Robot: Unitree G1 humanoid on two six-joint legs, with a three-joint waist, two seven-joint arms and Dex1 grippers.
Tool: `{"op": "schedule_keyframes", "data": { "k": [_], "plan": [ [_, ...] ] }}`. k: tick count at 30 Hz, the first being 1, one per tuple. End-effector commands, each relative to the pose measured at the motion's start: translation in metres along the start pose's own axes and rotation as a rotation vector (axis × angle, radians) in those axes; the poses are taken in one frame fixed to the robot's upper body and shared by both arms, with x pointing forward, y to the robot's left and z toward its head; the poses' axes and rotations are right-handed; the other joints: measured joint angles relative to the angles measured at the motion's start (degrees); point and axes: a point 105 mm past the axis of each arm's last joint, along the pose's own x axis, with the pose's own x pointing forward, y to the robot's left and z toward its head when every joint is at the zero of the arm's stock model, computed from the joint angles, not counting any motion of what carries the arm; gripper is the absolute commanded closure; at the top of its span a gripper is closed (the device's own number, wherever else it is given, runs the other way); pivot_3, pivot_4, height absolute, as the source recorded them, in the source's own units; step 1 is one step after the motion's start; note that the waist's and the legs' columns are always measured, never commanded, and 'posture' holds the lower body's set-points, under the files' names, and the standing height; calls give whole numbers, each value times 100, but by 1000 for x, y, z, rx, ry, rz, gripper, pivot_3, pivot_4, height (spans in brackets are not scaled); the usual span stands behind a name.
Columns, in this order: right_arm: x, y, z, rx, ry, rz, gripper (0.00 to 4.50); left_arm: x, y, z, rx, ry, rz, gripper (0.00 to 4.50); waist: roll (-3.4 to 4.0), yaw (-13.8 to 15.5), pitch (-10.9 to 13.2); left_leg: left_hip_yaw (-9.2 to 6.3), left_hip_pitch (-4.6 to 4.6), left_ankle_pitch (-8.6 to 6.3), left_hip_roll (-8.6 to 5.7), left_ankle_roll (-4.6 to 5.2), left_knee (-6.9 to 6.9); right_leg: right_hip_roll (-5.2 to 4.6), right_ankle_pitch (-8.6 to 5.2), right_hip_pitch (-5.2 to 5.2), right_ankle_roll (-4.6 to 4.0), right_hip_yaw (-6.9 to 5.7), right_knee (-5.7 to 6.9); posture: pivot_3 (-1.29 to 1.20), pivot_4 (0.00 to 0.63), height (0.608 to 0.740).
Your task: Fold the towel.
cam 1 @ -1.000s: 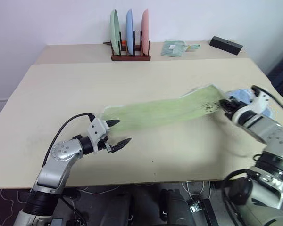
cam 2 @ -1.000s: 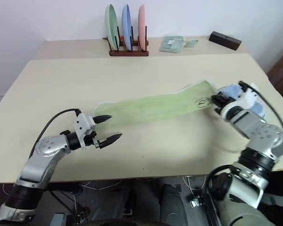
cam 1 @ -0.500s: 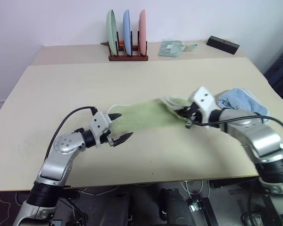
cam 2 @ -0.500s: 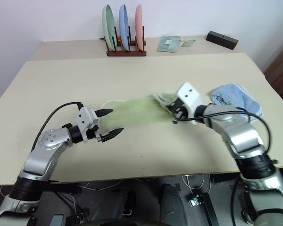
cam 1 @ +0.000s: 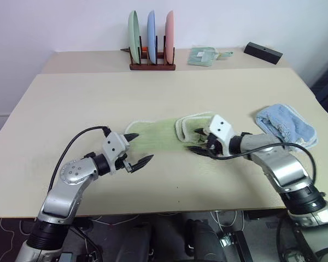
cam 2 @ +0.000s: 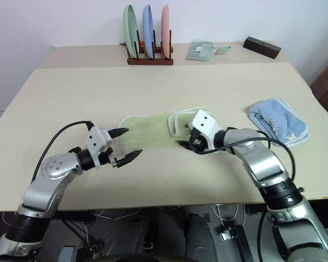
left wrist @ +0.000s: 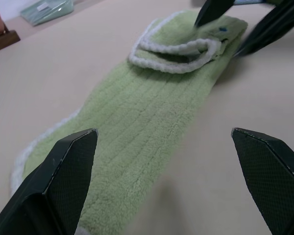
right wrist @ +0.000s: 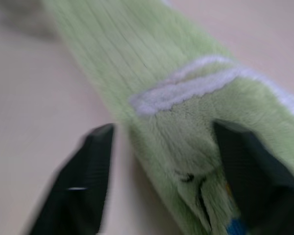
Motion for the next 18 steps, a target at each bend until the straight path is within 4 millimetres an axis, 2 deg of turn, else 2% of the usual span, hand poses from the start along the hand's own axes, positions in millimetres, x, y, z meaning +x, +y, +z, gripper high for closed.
{"op": "schedule_keyframes", "data": {
  "k": [1, 3, 6, 7, 8, 14, 18],
  "plan": [
    [-23, -3, 21, -12, -114, 19, 1462, -7, 2, 10, -53, -42, 36, 0, -1, -3, 1, 0, 0, -1, 0, 2, 0, 0, 0, 1, 0, 0, 0, 0, 150, 740],
    [-24, -22, 23, 56, -153, -72, 2246, -10, 0, 9, -115, -41, 45, 0, -1, -17, 1, 0, 2, -2, 1, 3, 0, 0, 0, 2, 0, 1, 0, 0, 150, 740],
    [-17, -50, 25, 152, -210, -220, 3734, -14, -6, 3, -175, -14, 39, 0, -6, -53, -1, 0, 8, -1, 6, 1, -1, 2, 1, 2, -1, 3, 6, 0, 150, 740],
    [-12, -56, 23, 185, -224, -252, 4202, -16, -9, -1, -188, 2, 36, 0, -6, -41, -1, -1, 8, 0, 6, -2, -1, 3, 1, 0, -2, 3, 9, 0, 150, 740],
    [-3, -60, 19, 219, -232, -276, 4462, -18, -12, -6, -207, 24, 35, 0, -6, -34, -2, -2, 8, 1, 6, -3, -2, 3, 0, -1, -4, 3, 12, 0, 150, 740],
    [42, -45, -17, 233, -142, -267, 4462, -24, -20, -20, -316, 74, 77, 0, -6, 1, -2, -2, 4, 17, -1, -31, -4, -2, 0, -1, -4, 3, 9, 0, 150, 740],
    [55, -41, -43, 233, -60, -290, 4462, -30, -21, -18, -417, 55, 139, 0, -6, -21, -2, -2, 5, 18, -5, -32, -4, -4, 0, -2, -3, 3, 10, 0, 150, 740]
  ]
}}
